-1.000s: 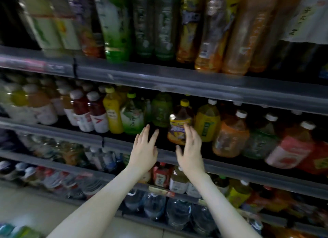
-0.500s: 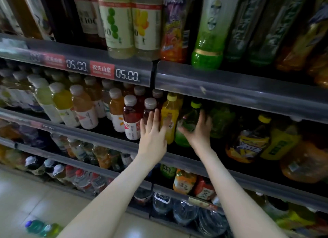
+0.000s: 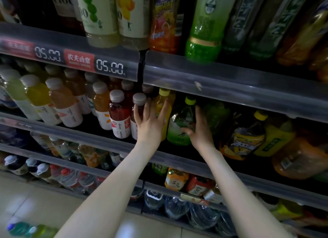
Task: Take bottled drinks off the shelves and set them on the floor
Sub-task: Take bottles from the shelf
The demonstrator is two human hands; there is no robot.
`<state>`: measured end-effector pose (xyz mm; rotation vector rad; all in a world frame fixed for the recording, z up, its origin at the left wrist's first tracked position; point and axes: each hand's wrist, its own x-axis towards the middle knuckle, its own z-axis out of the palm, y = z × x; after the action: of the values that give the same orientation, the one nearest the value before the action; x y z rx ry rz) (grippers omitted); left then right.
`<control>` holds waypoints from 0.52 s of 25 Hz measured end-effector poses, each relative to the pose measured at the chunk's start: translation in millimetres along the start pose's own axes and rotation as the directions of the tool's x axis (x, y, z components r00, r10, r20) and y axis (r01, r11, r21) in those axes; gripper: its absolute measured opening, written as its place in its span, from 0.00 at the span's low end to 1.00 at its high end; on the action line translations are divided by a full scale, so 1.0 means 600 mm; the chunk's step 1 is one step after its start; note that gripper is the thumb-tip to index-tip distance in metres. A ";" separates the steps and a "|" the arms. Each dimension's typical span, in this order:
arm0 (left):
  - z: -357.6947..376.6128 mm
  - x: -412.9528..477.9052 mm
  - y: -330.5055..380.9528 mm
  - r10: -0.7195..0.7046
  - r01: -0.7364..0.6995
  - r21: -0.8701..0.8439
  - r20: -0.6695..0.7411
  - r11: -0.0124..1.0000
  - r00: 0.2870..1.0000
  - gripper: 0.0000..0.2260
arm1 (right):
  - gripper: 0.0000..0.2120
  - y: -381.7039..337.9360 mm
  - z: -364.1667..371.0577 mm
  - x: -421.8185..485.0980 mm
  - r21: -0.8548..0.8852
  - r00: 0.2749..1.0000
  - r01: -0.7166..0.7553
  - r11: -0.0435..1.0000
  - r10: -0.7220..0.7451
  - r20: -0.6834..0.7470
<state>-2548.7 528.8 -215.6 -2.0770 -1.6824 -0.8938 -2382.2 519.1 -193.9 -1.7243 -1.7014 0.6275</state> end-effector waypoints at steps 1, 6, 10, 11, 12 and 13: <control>0.003 0.000 0.002 -0.009 0.009 0.010 -0.024 1.000 1.000 0.27 | 0.41 0.003 0.004 -0.002 0.006 1.000 0.019 1.000 -0.019 -0.022; 0.019 -0.096 0.027 -0.065 0.065 -0.061 -0.004 0.996 0.998 0.34 | 0.31 0.059 0.048 -0.116 -0.129 0.931 0.220 0.967 -0.248 -0.268; 0.059 -0.259 0.048 0.055 -0.044 -0.264 0.032 0.964 0.998 0.28 | 0.18 0.182 0.133 -0.240 -0.238 0.923 0.237 0.942 -0.295 -0.247; 0.072 -0.301 0.052 0.070 -0.050 -0.308 0.053 0.950 0.996 0.26 | 0.18 0.216 0.154 -0.259 -0.242 0.961 0.185 0.953 -0.227 -0.159; 0.086 -0.344 0.054 0.082 -0.047 -0.341 0.088 0.939 0.993 0.25 | 0.18 0.245 0.173 -0.276 -0.230 0.992 0.102 0.968 -0.117 -0.052; 0.101 -0.391 0.054 0.087 -0.030 -0.363 0.142 0.931 0.986 0.25 | 0.19 0.276 0.195 -0.295 -0.227 0.997 0.017 0.974 0.000 0.076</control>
<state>-2527.2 379.7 -408.5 -2.4822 -1.6162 -1.1172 -2360.5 360.2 -410.1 -1.8692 -1.8947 0.5162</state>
